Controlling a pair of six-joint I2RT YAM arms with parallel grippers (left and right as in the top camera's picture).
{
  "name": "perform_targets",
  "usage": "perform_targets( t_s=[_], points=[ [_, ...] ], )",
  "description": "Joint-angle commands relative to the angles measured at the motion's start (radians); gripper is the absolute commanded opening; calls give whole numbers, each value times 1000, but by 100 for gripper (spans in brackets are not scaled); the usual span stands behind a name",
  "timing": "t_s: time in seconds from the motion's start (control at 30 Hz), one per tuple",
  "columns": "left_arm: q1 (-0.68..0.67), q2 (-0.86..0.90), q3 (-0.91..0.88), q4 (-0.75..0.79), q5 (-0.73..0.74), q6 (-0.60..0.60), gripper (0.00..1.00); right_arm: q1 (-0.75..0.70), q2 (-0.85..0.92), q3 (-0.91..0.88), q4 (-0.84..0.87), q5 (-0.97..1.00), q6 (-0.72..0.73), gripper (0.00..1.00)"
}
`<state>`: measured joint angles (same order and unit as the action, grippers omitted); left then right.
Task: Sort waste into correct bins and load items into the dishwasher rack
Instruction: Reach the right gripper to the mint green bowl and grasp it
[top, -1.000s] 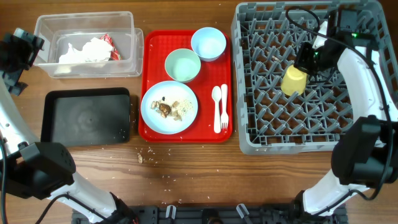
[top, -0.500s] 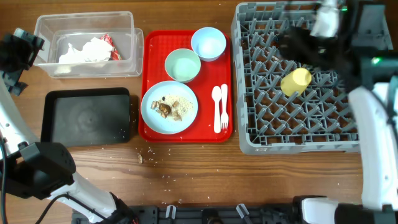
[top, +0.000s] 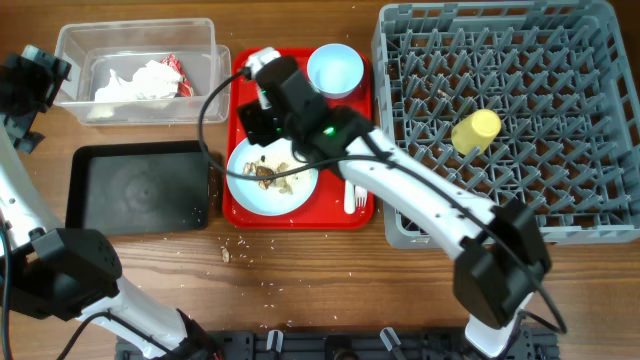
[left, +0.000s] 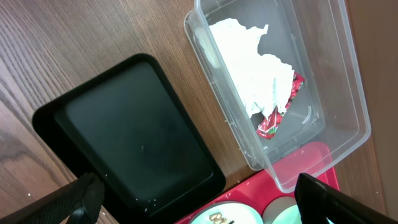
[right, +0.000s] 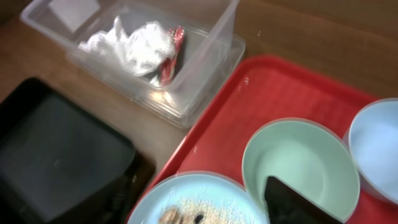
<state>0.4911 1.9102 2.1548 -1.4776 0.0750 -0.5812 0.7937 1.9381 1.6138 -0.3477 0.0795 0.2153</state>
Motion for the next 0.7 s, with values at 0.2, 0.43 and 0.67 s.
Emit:
perform_targets(
  t_s=[0.2, 0.43, 0.67],
  points=[
    [0, -3, 4, 0, -10, -2, 100, -32, 198, 23, 170, 130, -13, 55],
    [0, -3, 4, 0, -10, -2, 100, -42, 257, 23, 172, 74, -33, 55],
    [0, -3, 4, 0, -10, -2, 100, -42, 303, 23, 183, 79, -59, 56]
  ],
)
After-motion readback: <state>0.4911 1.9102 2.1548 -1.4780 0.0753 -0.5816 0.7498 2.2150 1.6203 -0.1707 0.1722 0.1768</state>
